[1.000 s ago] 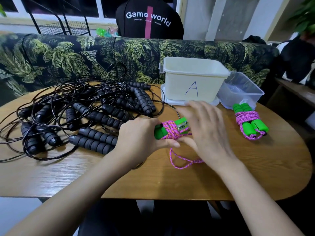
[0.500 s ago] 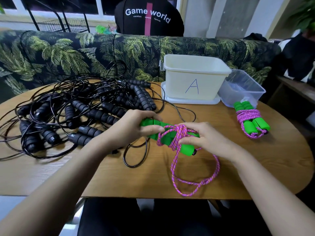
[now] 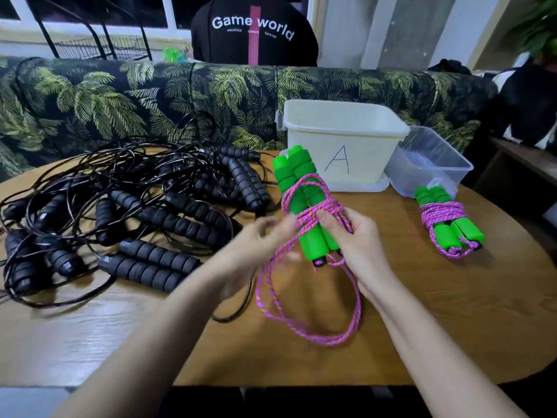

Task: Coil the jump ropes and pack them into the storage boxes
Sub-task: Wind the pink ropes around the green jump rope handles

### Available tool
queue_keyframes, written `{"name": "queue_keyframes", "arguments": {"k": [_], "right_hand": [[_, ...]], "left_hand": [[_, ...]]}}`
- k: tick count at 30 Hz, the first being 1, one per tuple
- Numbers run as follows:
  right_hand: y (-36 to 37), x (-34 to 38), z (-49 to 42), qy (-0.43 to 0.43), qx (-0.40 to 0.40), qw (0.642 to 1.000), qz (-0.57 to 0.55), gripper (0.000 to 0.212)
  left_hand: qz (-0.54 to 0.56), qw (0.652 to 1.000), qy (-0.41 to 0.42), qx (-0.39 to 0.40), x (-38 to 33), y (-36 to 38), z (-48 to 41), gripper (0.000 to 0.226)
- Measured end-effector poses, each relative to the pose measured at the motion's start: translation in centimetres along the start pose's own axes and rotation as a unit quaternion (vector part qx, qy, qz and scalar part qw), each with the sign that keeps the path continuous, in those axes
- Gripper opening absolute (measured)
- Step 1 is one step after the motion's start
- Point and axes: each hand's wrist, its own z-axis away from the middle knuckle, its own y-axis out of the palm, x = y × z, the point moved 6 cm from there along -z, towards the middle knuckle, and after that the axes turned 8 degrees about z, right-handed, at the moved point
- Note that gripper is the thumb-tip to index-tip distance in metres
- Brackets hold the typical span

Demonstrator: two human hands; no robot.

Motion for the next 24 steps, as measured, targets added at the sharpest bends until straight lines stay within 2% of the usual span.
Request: {"name": "queue_keyframes", "arguments": {"k": [2,4,10,12,16,21,24], "right_hand": [[0.2,-0.1,-0.6,-0.007,-0.016,1.000,0.017,0.026],[0.4,-0.3,-1.2,0.004,-0.013,1.000,0.007,0.033],[0.4,-1.3,-3.7,0.086,0.025,0.990,-0.105,0.043],[0.7,-1.7,-4.2,0.104,0.036,0.986,-0.127,0.046],[1.1,-2.9,-4.8,0.107,0.034,0.983,-0.146,0.045],[2.2,-4.6,-4.1,0.127,0.070,0.981,-0.132,0.044],[2.6,-4.6,-3.7,0.106,0.074,0.989,-0.074,0.040]], "left_hand": [[-0.025,0.999,0.011,0.040,1.1,1.1,-0.2,0.057],[-0.103,0.990,0.090,0.030,0.8,0.4,-1.7,0.042],[-0.134,0.973,0.184,0.022,-1.6,-1.4,-5.3,0.043],[-0.128,0.974,0.188,-0.014,-2.0,-2.2,-6.5,0.048],[-0.096,0.979,0.178,-0.031,-1.4,-2.7,-7.9,0.017],[-0.025,0.989,0.142,0.005,0.0,-2.6,-8.0,0.024],[0.059,0.988,0.144,0.012,0.2,-2.6,-7.6,0.032]]}}
